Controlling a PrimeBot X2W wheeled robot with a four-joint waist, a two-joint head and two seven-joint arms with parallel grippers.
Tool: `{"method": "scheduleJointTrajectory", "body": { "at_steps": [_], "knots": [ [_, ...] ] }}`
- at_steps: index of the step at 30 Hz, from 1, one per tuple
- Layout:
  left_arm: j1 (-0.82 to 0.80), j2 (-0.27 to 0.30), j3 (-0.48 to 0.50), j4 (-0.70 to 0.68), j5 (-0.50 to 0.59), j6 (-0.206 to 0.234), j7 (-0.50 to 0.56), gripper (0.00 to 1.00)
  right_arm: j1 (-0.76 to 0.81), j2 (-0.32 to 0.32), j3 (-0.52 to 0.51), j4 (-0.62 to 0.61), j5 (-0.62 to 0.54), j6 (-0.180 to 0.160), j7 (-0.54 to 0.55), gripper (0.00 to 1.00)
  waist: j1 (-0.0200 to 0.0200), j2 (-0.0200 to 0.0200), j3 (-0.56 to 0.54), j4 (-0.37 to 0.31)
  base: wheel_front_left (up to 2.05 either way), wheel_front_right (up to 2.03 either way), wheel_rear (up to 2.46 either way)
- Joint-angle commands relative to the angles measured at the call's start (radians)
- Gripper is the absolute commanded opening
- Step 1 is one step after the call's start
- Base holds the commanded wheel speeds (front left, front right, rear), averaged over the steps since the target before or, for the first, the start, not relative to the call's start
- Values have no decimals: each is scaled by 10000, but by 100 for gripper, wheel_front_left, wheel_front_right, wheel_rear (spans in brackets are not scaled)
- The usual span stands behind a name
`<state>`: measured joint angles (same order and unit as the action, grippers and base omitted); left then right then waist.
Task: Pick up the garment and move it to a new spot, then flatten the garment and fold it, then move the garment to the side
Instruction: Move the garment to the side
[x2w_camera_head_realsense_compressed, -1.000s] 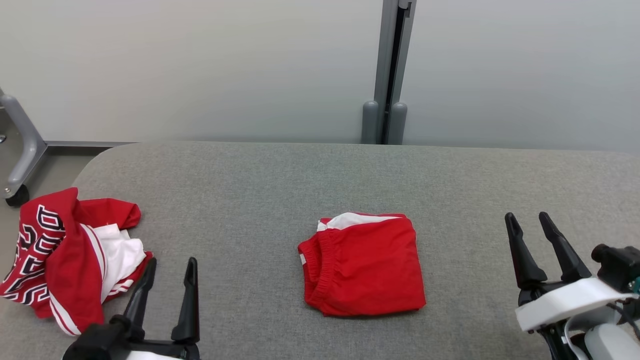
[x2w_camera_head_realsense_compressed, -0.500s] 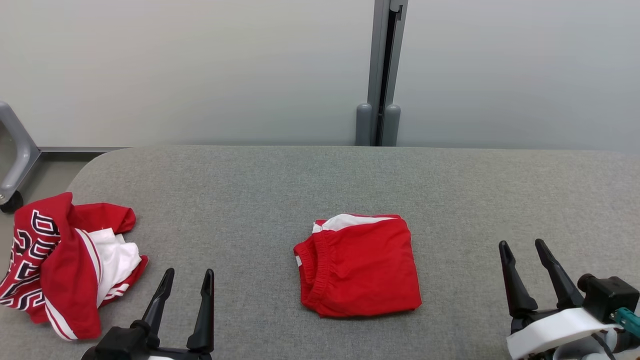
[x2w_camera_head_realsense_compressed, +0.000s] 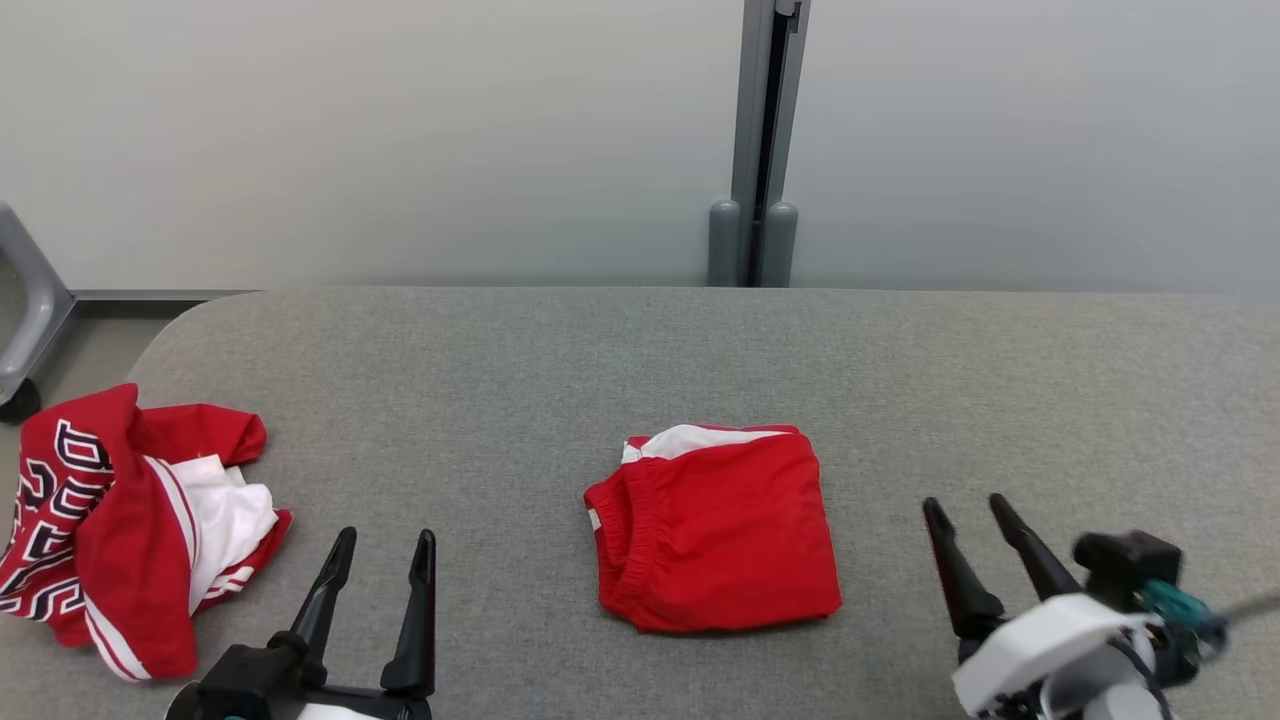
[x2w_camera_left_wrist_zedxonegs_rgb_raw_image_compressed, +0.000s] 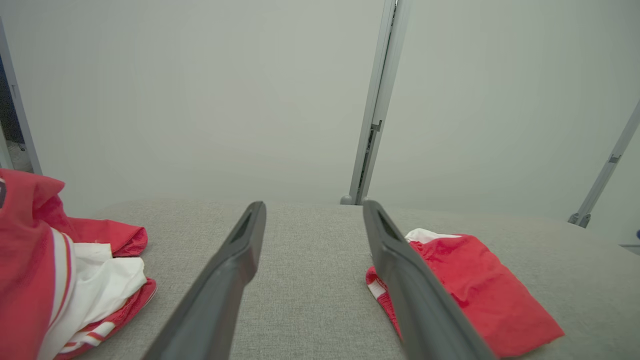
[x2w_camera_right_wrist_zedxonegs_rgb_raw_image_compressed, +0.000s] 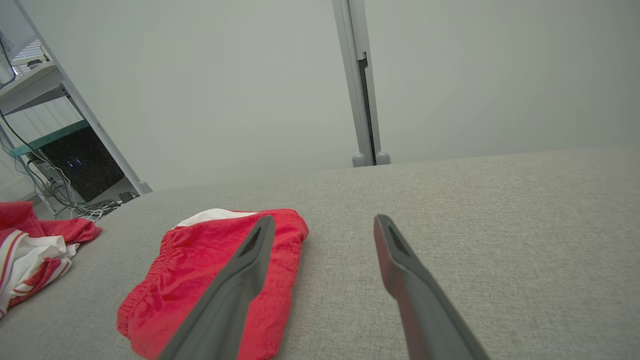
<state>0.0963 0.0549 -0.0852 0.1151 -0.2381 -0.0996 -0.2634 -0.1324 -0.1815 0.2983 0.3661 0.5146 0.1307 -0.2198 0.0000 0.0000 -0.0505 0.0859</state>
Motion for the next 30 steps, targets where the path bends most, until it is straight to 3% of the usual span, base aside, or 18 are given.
{"method": "scheduleJointTrajectory", "body": {
  "at_steps": [1,6,14,24,25,27,30],
  "knots": [
    [-184,22,-39,18,43,-35,-15,100,-473,-142,360,389,225,2,442,100,0,0,37,75,0,0,0],
    [-294,0,-237,57,38,-81,-15,100,-1699,-156,1242,1808,845,2,1683,100,0,0,135,472,0,0,0],
    [-477,-28,-590,-14,-59,-55,-15,100,-3220,63,1368,3791,1708,2,3223,100,0,0,691,1191,0,0,0],
    [-839,-27,-720,43,-186,22,-15,100,-3885,307,1731,4606,2804,2,4686,100,0,0,1327,1542,0,0,0],
    [-878,-27,-729,46,-188,16,-15,100,-3864,289,1790,4546,2929,2,4670,60,0,0,1353,1547,0,0,0],
    [-913,-28,-737,64,-191,24,-15,100,-3842,209,1893,4407,3099,2,4466,0,0,0,1383,1548,0,0,0],
    [-912,-28,-715,89,-123,27,-15,100,-3907,48,2033,4260,3245,2,4030,0,0,0,1368,1478,0,0,0]
  ]
}}
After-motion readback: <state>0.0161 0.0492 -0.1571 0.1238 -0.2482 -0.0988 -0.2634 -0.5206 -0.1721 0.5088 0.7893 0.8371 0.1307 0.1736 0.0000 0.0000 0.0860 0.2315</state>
